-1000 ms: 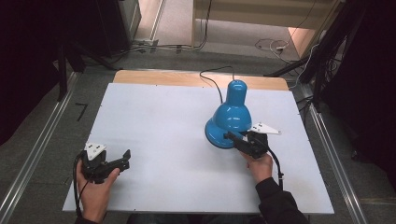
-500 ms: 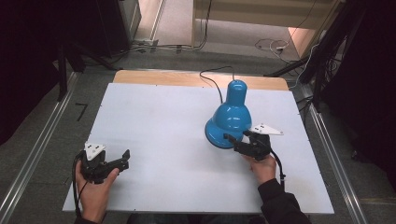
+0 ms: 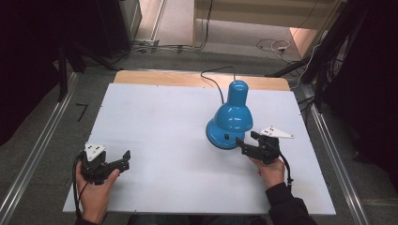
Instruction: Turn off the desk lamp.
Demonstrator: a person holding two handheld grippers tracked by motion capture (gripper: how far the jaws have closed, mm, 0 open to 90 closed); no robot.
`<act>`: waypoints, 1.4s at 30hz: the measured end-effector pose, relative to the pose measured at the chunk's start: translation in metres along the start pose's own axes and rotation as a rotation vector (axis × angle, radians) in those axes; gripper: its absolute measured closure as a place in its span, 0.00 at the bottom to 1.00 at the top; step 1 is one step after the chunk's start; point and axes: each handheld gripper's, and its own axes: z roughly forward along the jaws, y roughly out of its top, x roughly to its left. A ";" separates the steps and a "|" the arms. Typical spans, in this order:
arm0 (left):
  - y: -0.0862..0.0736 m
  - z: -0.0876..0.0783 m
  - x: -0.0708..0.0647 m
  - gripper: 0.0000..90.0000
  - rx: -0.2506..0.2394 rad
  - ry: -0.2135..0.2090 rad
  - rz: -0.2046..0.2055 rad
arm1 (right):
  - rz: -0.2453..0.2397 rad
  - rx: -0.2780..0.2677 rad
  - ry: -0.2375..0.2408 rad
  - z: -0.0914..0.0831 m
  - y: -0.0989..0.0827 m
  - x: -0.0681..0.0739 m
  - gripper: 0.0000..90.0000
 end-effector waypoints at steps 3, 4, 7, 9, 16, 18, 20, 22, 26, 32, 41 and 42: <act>0.000 0.000 0.000 0.06 0.002 0.001 0.000 | 0.000 0.003 -0.001 -0.002 -0.001 -0.001 0.27; 0.000 0.000 0.000 0.06 0.001 0.000 0.000 | 0.001 0.004 0.000 -0.002 -0.001 -0.001 0.27; 0.000 0.000 0.001 0.06 0.000 -0.003 -0.004 | 0.001 0.012 -0.002 -0.003 -0.001 -0.002 0.26; 0.000 0.000 0.001 0.06 -0.002 -0.004 -0.006 | 0.002 0.013 -0.002 -0.005 -0.002 -0.003 0.26; 0.000 0.000 0.001 0.06 -0.002 -0.004 -0.007 | 0.007 0.014 -0.006 -0.009 -0.003 -0.005 0.26; 0.000 0.000 0.001 0.06 -0.001 -0.003 -0.006 | 0.003 0.012 -0.009 -0.010 -0.004 -0.006 0.26; 0.000 0.000 0.001 0.06 -0.002 -0.004 -0.005 | 0.008 0.012 -0.007 -0.011 -0.004 -0.006 0.26; 0.000 0.000 0.001 0.06 -0.002 -0.004 -0.006 | 0.006 0.012 -0.008 -0.012 -0.004 -0.006 0.25; 0.000 0.000 0.001 0.06 -0.002 -0.004 -0.007 | 0.007 0.013 -0.007 -0.015 -0.006 -0.007 0.25; 0.000 0.000 0.001 0.06 -0.002 -0.005 -0.007 | 0.011 0.010 -0.009 -0.019 -0.007 -0.009 0.25; 0.000 0.000 0.001 0.06 -0.001 -0.005 -0.007 | 0.008 0.009 -0.015 -0.024 -0.009 -0.011 0.25; 0.000 0.000 0.001 0.06 -0.001 -0.005 -0.006 | 0.008 0.009 -0.016 -0.024 -0.010 -0.012 0.25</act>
